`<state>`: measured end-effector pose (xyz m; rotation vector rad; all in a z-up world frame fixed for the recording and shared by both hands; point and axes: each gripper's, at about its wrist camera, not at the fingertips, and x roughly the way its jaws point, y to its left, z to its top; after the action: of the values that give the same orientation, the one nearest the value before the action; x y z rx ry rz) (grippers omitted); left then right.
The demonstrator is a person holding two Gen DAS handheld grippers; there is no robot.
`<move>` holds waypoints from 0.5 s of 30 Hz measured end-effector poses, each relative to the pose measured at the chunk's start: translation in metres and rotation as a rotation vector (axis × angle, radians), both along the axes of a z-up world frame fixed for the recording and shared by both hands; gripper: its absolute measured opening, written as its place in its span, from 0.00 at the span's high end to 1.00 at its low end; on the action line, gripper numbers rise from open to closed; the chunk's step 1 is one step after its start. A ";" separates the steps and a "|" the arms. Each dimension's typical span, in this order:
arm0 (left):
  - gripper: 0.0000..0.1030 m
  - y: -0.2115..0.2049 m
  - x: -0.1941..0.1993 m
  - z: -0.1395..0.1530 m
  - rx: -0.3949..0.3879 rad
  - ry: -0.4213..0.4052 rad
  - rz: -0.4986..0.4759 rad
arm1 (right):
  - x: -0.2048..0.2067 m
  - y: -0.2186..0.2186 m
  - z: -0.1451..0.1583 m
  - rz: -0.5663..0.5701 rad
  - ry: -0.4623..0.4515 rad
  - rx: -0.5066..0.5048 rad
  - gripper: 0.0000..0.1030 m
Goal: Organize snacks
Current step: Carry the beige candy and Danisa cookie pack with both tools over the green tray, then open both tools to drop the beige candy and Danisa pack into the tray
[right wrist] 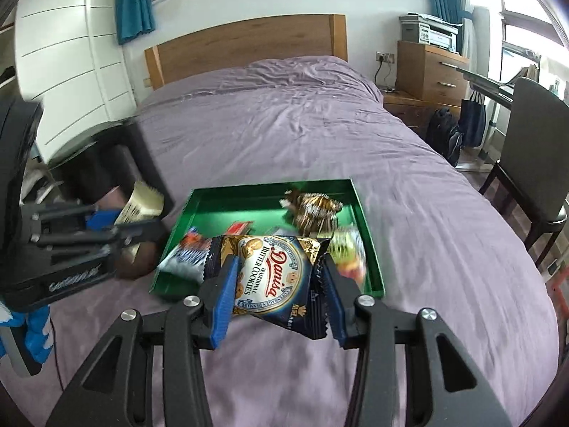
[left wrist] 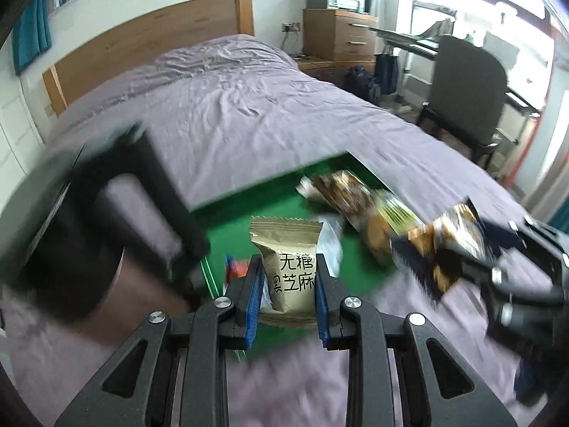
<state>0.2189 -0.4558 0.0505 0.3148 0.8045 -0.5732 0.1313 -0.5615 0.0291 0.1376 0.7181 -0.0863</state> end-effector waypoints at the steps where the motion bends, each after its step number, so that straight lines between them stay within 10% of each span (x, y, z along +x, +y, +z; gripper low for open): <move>1: 0.79 -0.010 0.011 -0.001 0.017 -0.012 0.016 | 0.009 -0.002 -0.005 -0.006 0.008 0.002 1.00; 15: 0.78 -0.064 0.110 -0.062 0.225 -0.051 0.197 | 0.080 0.011 -0.057 0.003 0.088 -0.094 1.00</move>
<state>0.3292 -0.5203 -0.0114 0.4491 0.8414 -0.2894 0.2109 -0.5506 -0.0277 0.0430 0.8006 -0.1232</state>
